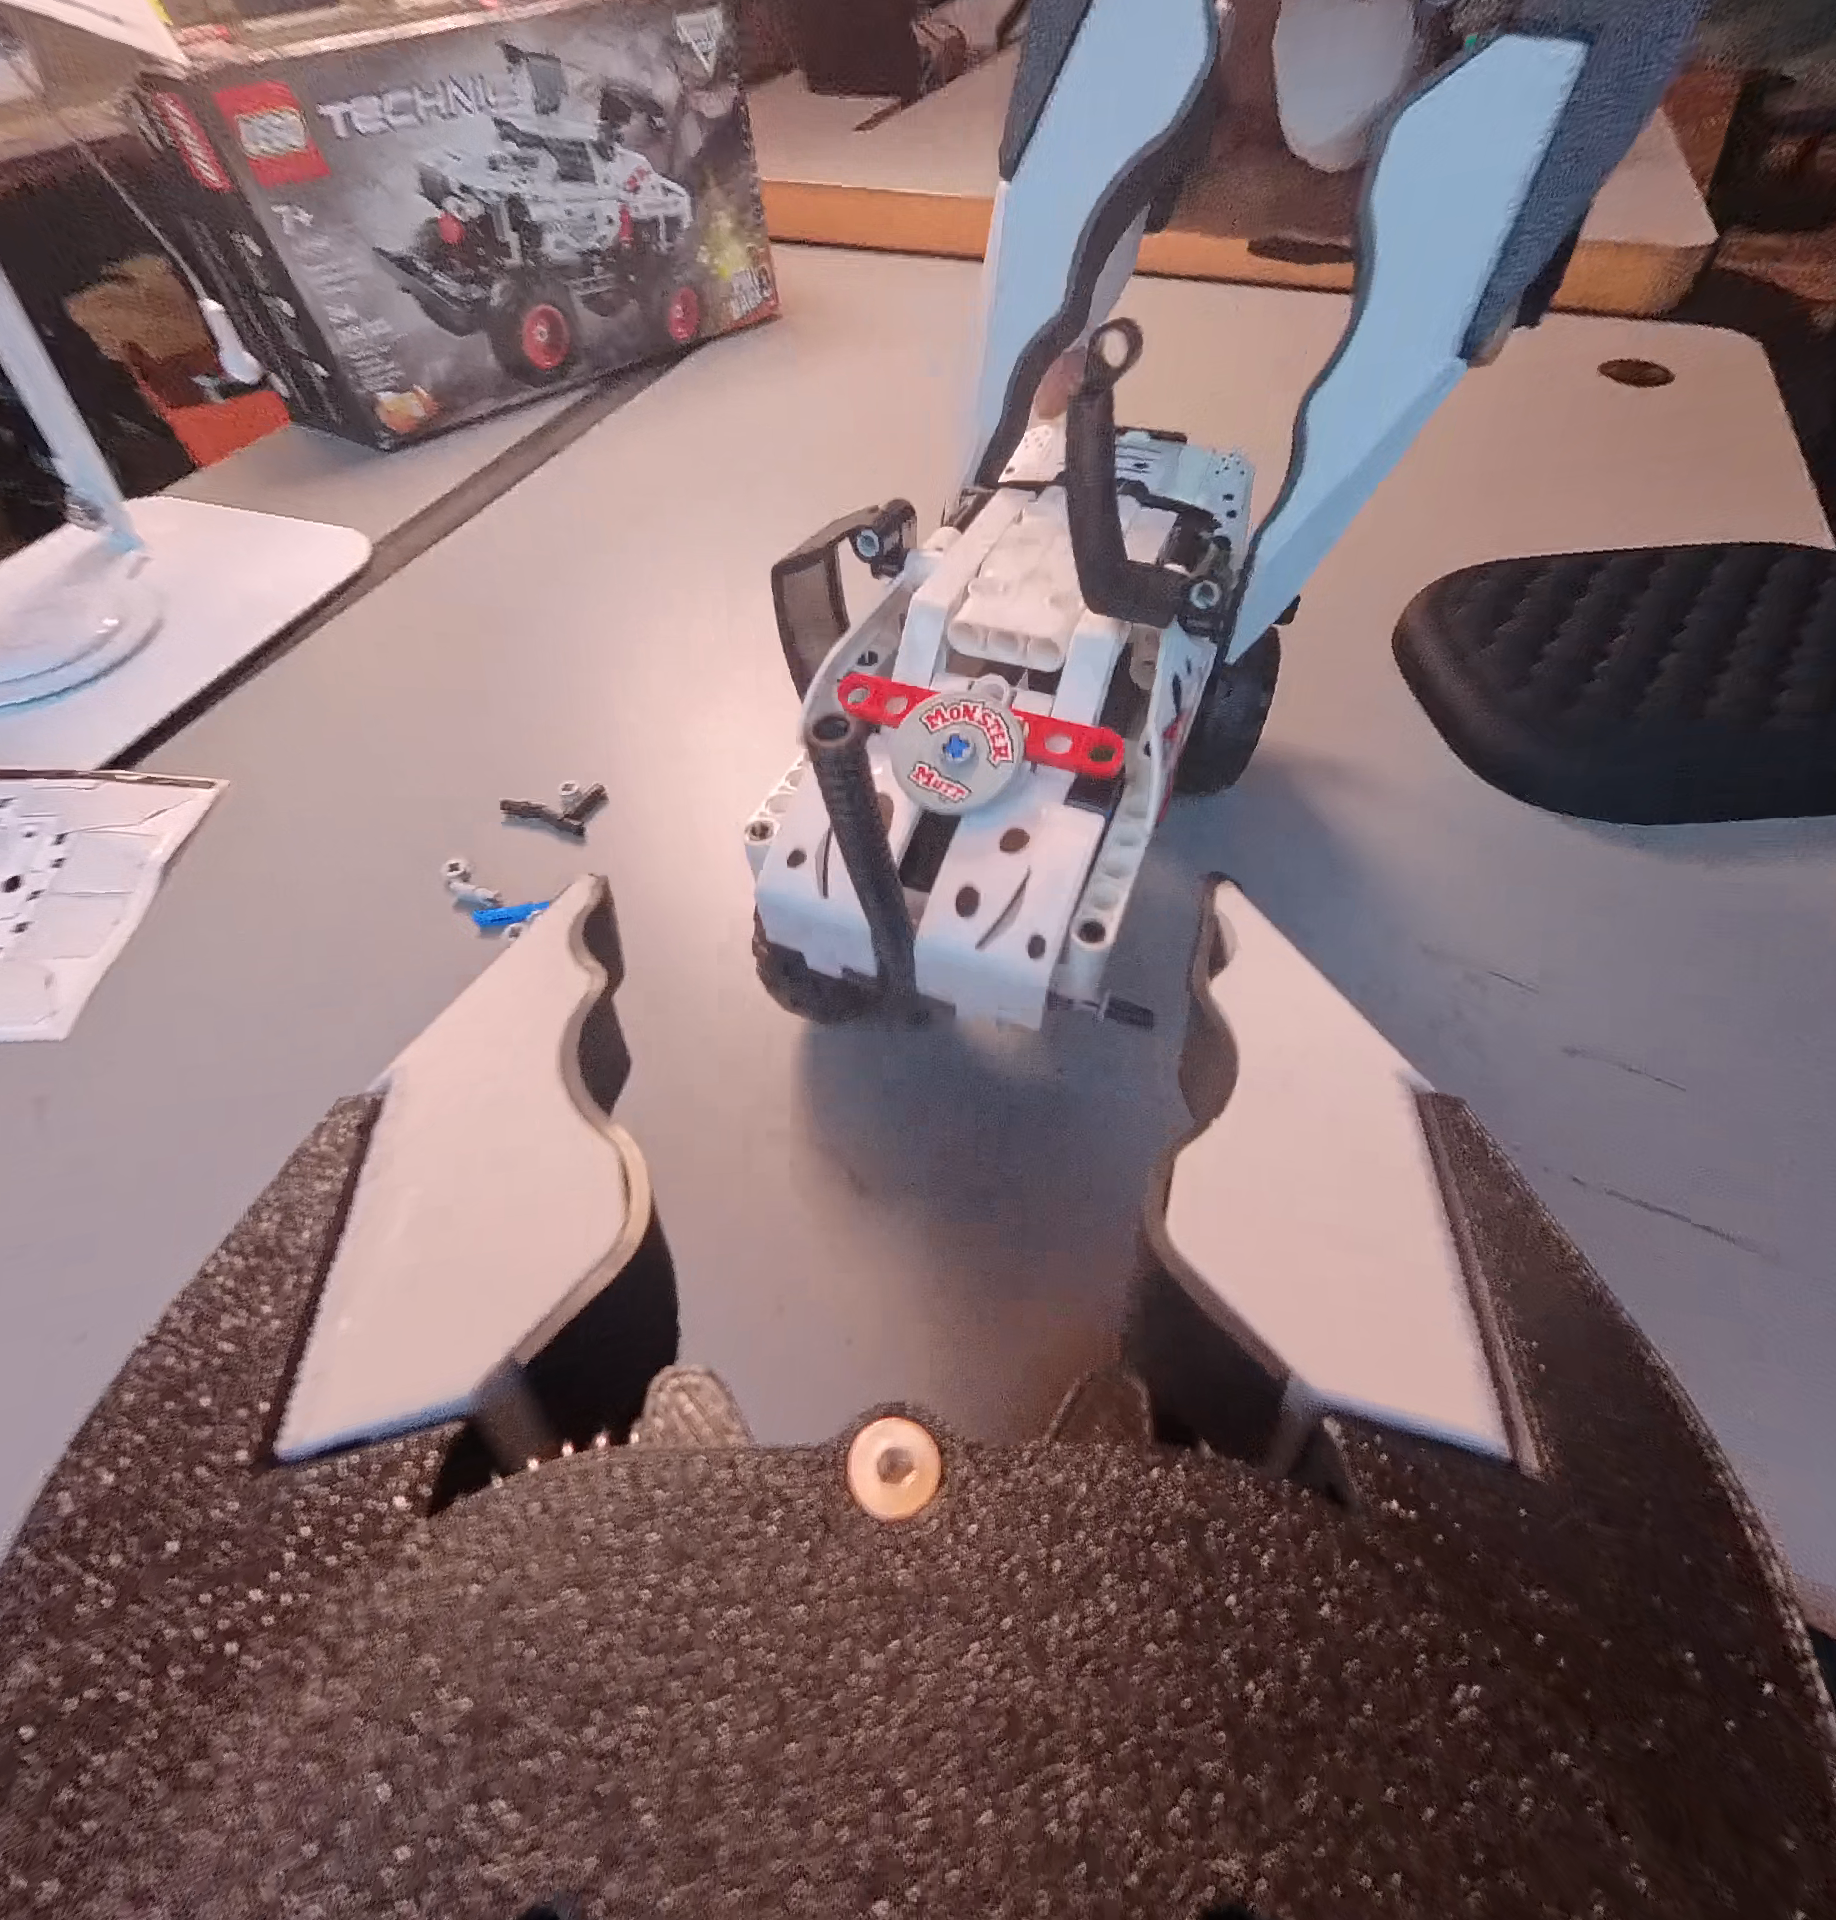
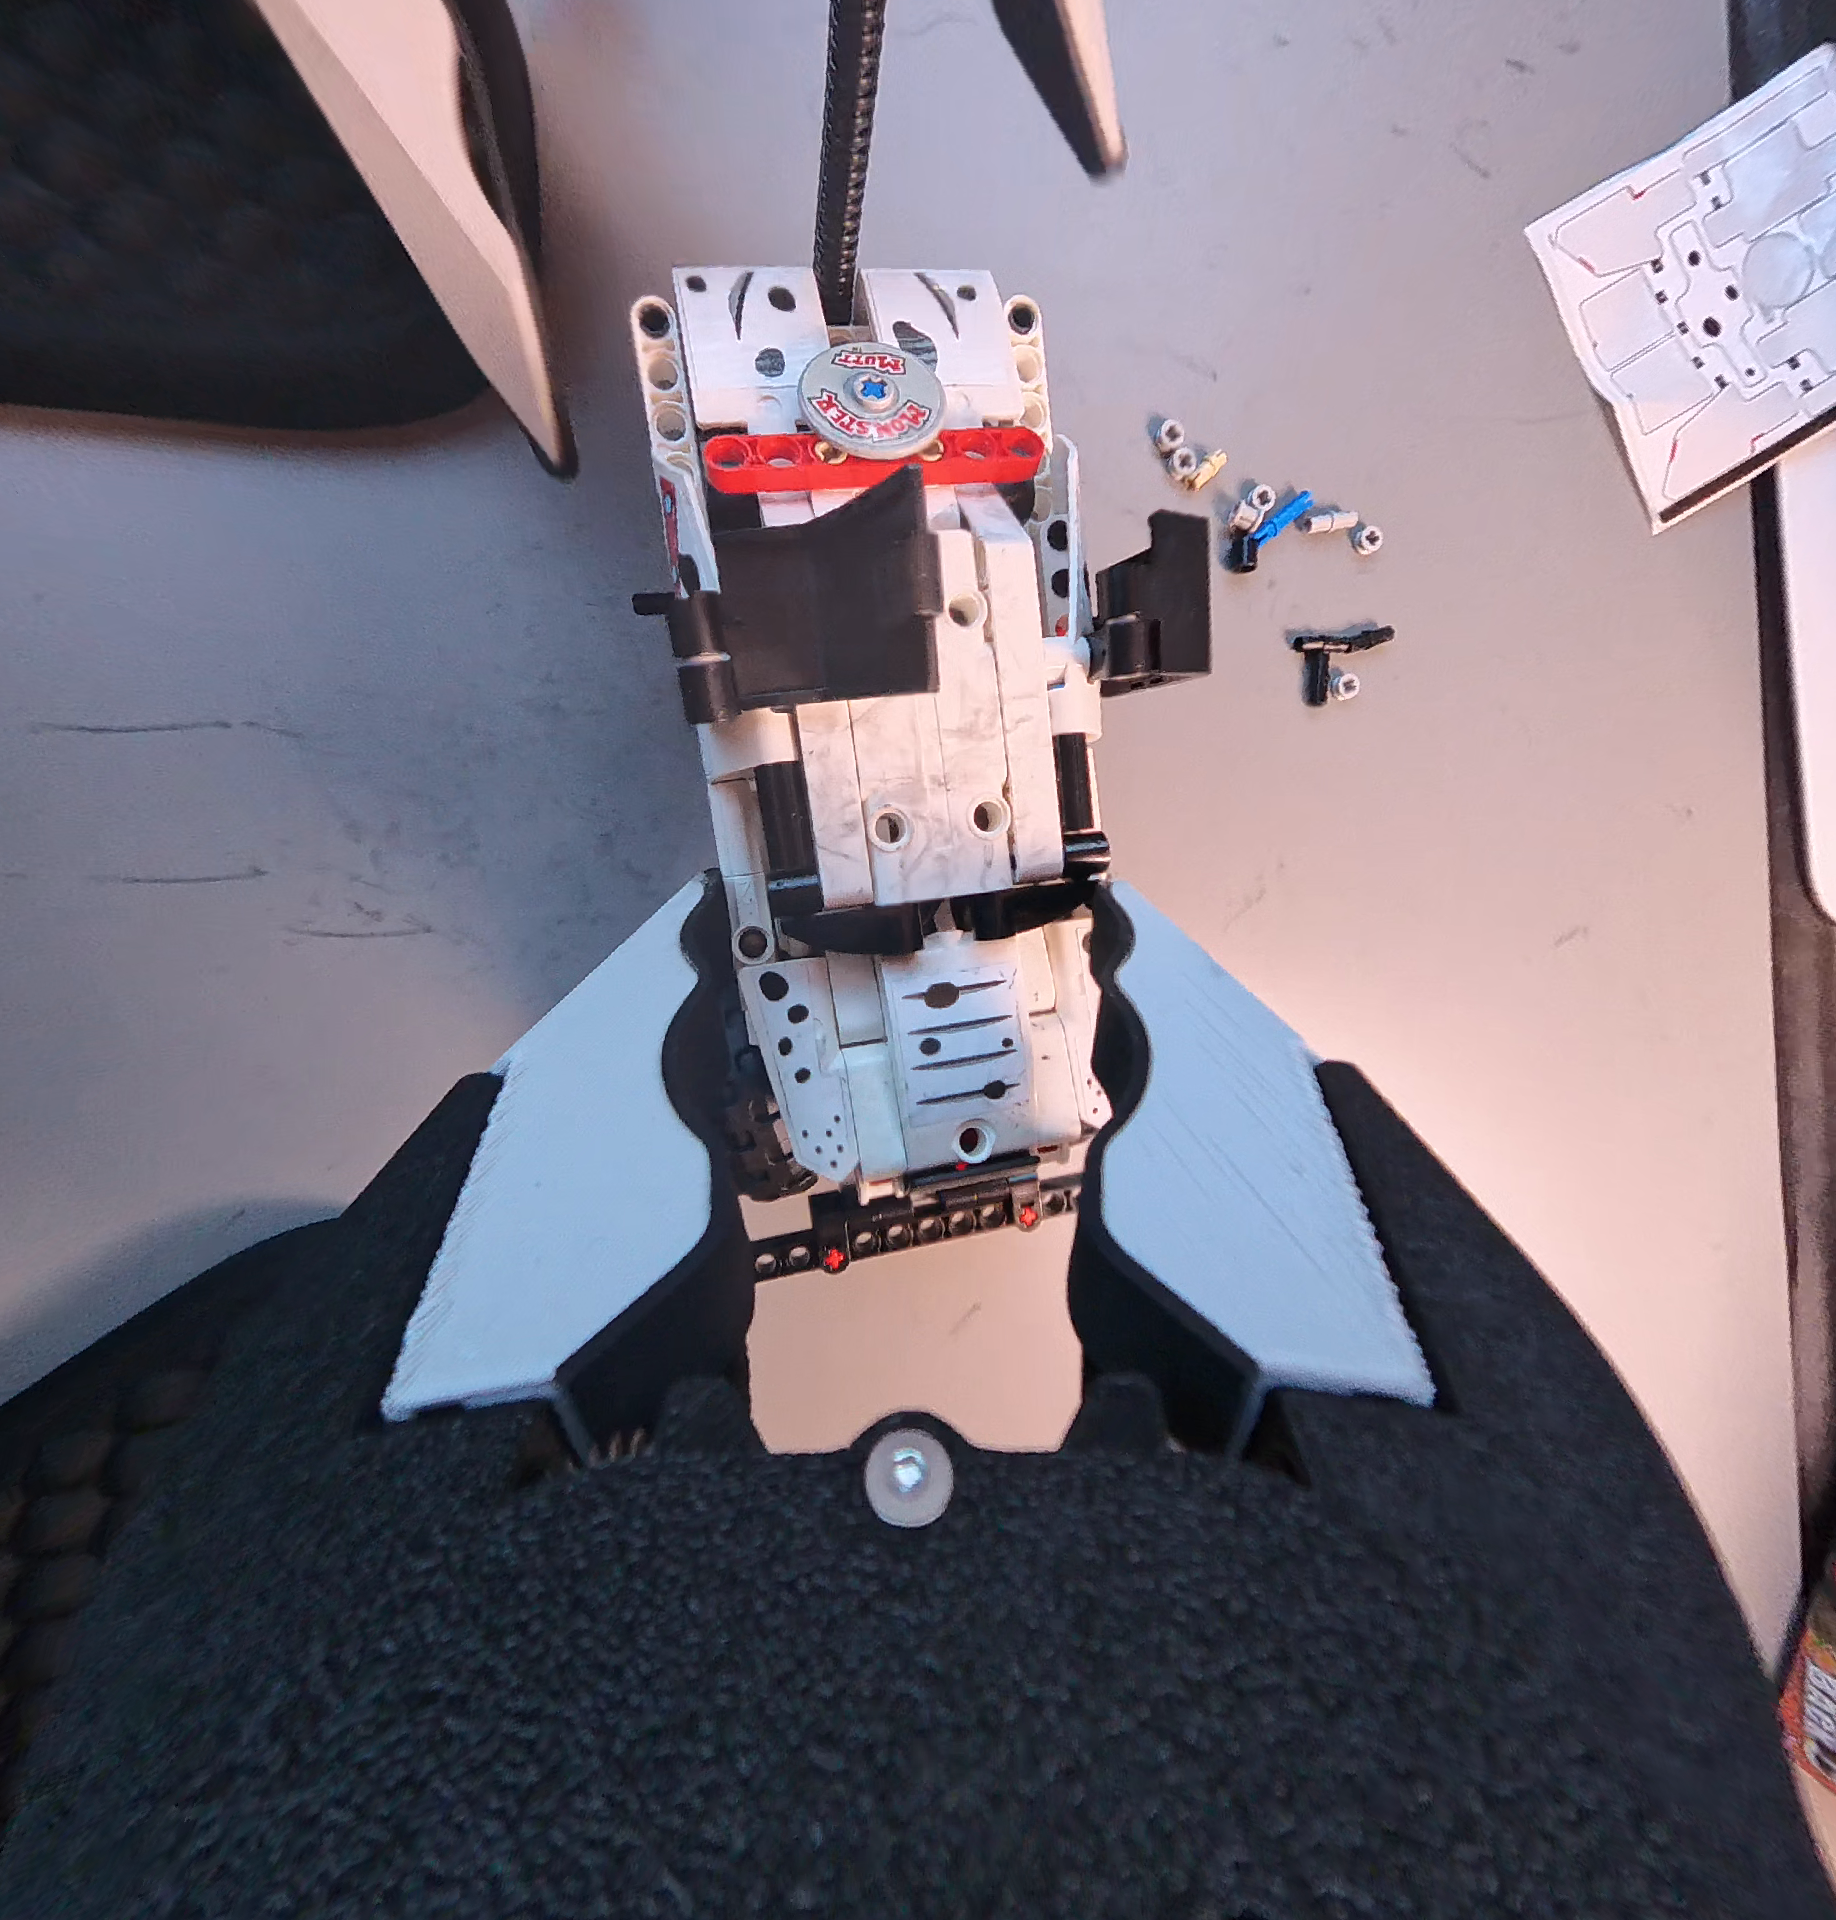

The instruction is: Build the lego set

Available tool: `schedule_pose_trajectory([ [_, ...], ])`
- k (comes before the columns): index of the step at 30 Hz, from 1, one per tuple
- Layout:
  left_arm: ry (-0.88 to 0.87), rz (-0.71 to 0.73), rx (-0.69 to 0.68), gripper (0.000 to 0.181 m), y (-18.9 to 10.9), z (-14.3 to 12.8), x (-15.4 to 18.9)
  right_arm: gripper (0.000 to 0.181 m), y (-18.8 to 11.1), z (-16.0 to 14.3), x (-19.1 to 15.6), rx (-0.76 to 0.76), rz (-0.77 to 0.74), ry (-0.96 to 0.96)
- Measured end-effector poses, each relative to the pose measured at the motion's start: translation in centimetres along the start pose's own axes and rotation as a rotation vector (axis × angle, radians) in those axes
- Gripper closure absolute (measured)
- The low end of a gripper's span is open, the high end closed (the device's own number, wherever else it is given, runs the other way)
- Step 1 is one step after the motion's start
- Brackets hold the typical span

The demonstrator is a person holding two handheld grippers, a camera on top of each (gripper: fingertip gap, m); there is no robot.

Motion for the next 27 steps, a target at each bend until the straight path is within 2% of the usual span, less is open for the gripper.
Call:
schedule_pose_trajectory([
  [3,0.031,-0.047,-0.068,0.077,2.9,-0.1,0.0,0.109,-1.3,-0.2,-0.1,0.115,-0.033,0.034],
  [4,0.016,-0.092,-0.063,0.090,3.3,-0.1,0.4,0.108,-2.4,-0.3,-0.3,0.173,-0.024,0.068],
  [6,0.001,-0.119,-0.061,0.092,3.5,-0.3,0.6,0.112,-4.8,-1.9,-0.9,0.230,-0.059,0.098],
  [7,0.002,-0.119,-0.056,0.092,3.4,-0.3,0.6,0.116,-5.4,-3.5,-1.5,0.204,-0.079,0.086],
  [9,-0.010,-0.119,-0.046,0.092,3.5,-0.3,0.6,0.120,-4.5,-6.6,-3.1,0.136,-0.081,0.075],
  [11,-0.040,-0.122,-0.040,0.092,3.6,-0.1,0.4,0.120,-2.0,-8.5,-4.1,0.110,-0.080,0.103],
  [13,-0.080,-0.118,-0.032,0.092,3.5,0.0,0.1,0.132,-0.5,-8.7,-4.0,0.151,-0.167,0.120],
  [16,-0.145,-0.079,-0.034,0.092,3.7,0.2,-0.1,0.165,-1.8,-7.1,-3.7,0.294,-0.263,0.162],
  [17,-0.141,-0.073,-0.042,0.092,3.8,0.3,0.0,0.166,-2.1,-6.3,-4.2,0.316,-0.274,0.140],
  [18,-0.128,-0.072,-0.048,0.092,3.8,0.3,0.1,0.159,-1.9,-6.3,-4.2,0.244,-0.320,0.100],
  [20,-0.139,-0.081,-0.037,0.092,3.8,0.2,0.0,0.135,-1.6,-7.0,-3.5,0.084,-0.416,0.028],
  [21,-0.152,-0.086,-0.032,0.092,3.8,0.2,-0.1,0.133,-1.5,-6.9,-3.6,0.099,-0.376,0.031],
  [23,-0.154,-0.086,-0.031,0.092,3.8,0.3,-0.2,0.132,-0.8,-6.9,-3.6,0.126,-0.287,0.065],
  [24,-0.156,-0.084,-0.030,0.092,3.8,0.3,-0.2,0.136,-0.3,-7.1,-3.2,0.115,-0.293,0.051],
  [25,-0.161,-0.082,-0.028,0.092,3.8,0.3,-0.2,0.151,0.1,-7.1,-3.1,0.118,-0.292,0.044],
  [27,-0.174,-0.076,-0.028,0.092,3.8,0.3,-0.2,0.153,0.2,-6.8,-3.3,0.110,-0.310,0.065],
])
Point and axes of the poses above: each gripper's, where its closed fingertips meet, y out along the fingers, z out of its top, x = y × z across the jaws, the point moved 5 cm from there along -y, back along the fingers, and after that the axes turned 5 degrees about -y, right-handed, at the moved point
